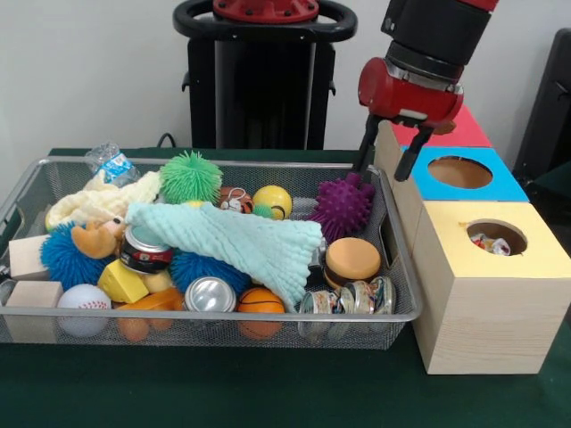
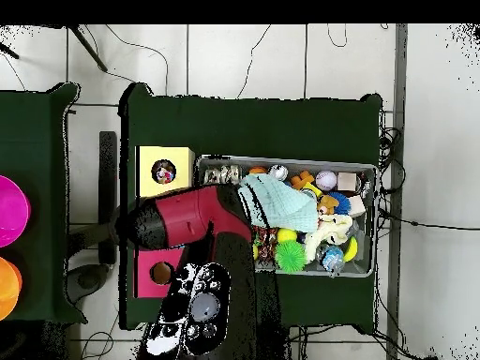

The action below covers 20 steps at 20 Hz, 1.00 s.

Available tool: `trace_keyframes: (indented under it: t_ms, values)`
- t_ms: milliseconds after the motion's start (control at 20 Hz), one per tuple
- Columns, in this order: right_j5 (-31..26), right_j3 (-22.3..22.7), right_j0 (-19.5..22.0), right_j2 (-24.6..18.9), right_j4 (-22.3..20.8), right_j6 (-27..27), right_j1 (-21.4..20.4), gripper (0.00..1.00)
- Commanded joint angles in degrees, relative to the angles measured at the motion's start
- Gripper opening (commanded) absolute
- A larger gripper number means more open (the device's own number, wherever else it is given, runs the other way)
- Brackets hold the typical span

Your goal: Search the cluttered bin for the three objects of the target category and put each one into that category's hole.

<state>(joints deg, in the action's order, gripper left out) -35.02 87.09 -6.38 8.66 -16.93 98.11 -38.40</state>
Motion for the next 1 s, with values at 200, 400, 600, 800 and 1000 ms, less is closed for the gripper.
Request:
trace_keyframes:
  t_ms: [200,400,600,800,1000]
  values:
    - [6.26,3.38,5.90,-2.80,-5.71,-0.12,2.60,1.00]
    - [8.43,5.11,9.40,-5.65,-6.63,-2.60,2.44,1.00]
    - [10.21,4.50,10.21,-6.40,-7.80,-1.97,3.82,1.00]
    - [12.05,3.78,9.83,-6.47,-8.12,0.47,5.97,1.00]
    - [11.97,3.90,7.57,-5.33,-6.28,4.90,6.97,1.00]
